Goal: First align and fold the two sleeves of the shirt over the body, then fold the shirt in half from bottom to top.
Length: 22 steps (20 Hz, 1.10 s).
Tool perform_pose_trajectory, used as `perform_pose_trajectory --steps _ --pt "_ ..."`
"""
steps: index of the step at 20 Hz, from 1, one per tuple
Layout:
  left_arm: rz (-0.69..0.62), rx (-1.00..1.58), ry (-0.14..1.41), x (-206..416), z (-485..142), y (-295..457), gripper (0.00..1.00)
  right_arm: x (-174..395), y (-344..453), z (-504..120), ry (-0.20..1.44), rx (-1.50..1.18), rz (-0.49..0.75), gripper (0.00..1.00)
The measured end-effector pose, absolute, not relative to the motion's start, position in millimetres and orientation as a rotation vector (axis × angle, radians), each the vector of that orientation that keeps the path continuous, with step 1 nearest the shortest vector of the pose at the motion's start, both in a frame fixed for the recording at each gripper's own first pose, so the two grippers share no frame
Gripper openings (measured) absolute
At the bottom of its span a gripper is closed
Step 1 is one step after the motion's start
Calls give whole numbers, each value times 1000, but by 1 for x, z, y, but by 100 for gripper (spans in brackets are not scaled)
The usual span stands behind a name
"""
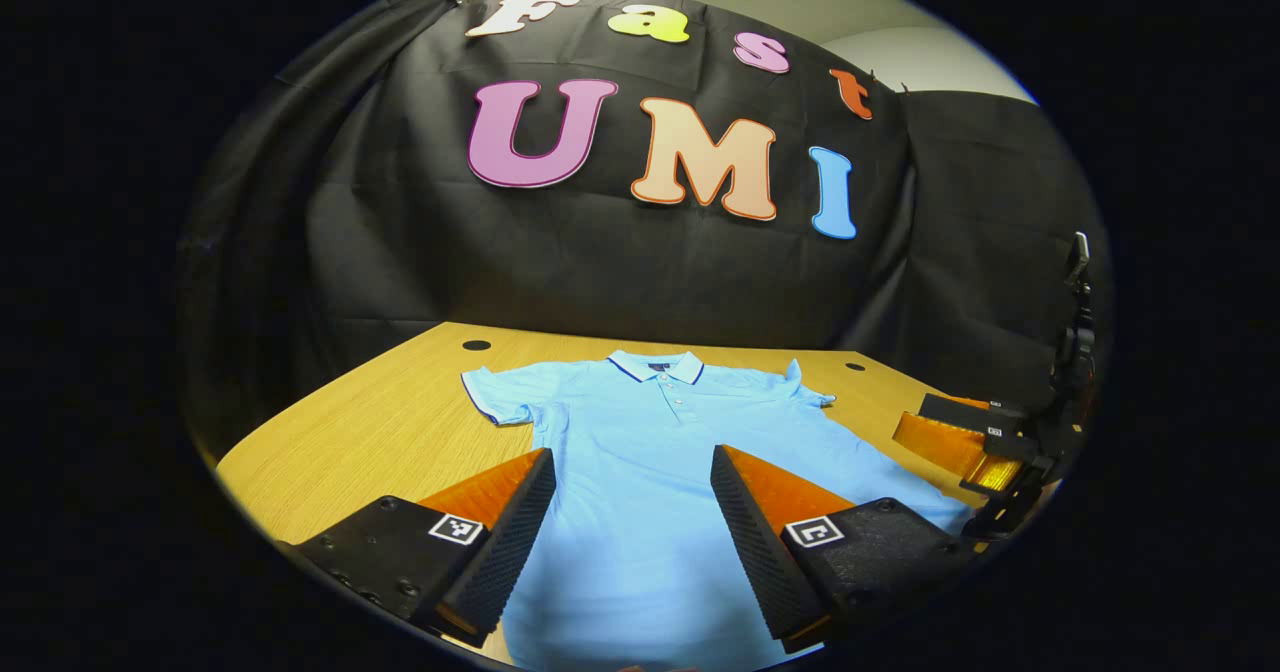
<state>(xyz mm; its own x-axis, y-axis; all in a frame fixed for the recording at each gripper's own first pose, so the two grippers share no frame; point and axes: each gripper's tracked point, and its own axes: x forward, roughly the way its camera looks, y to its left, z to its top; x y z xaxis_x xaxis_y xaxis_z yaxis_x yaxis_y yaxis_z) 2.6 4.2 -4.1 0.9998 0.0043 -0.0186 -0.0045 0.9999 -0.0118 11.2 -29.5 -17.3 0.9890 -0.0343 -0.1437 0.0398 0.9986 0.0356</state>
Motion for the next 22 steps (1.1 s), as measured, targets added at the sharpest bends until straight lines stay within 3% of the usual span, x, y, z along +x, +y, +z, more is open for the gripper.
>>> perform_pose_trajectory --steps 11,22 --pt "44 2 32 7 -8 24 94 119 -109 -3 353 -110 -143 99" --pt "55 -18 61 12 -15 37 94 207 -206 -90 644 229 -347 98"
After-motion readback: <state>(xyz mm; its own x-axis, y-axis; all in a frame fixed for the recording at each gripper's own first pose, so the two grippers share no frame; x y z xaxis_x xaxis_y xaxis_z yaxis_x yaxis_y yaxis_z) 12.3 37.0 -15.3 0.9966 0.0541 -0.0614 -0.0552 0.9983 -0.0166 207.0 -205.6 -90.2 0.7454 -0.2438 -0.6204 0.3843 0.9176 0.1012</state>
